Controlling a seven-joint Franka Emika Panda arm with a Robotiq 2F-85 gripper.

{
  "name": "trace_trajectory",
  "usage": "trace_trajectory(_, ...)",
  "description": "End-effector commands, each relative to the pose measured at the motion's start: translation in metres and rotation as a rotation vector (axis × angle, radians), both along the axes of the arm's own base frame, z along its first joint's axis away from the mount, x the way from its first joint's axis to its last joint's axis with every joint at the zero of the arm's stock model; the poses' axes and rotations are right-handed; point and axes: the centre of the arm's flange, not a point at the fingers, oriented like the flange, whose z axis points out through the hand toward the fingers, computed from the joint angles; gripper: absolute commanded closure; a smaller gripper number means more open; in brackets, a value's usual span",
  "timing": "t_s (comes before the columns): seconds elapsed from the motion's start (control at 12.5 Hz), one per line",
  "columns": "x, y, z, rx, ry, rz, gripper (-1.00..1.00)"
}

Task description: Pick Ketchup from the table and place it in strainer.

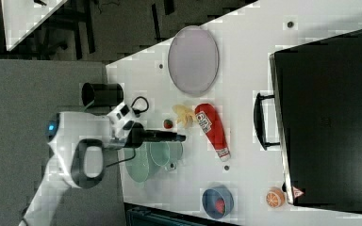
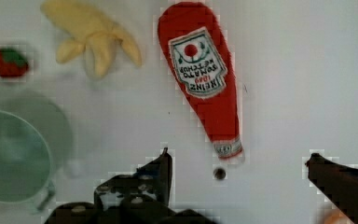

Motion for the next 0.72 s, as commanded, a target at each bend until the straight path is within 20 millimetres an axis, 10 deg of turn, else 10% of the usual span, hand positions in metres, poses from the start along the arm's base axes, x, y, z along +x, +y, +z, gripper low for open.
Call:
trace_trajectory(0.08, 0.004, -0.005, -0.002, 0.035, -0.115, 0.242, -1.0)
trace_trajectory(0.72, -0.003, -0.005, -0.115, 0.036, -0.157, 0.277, -1.0)
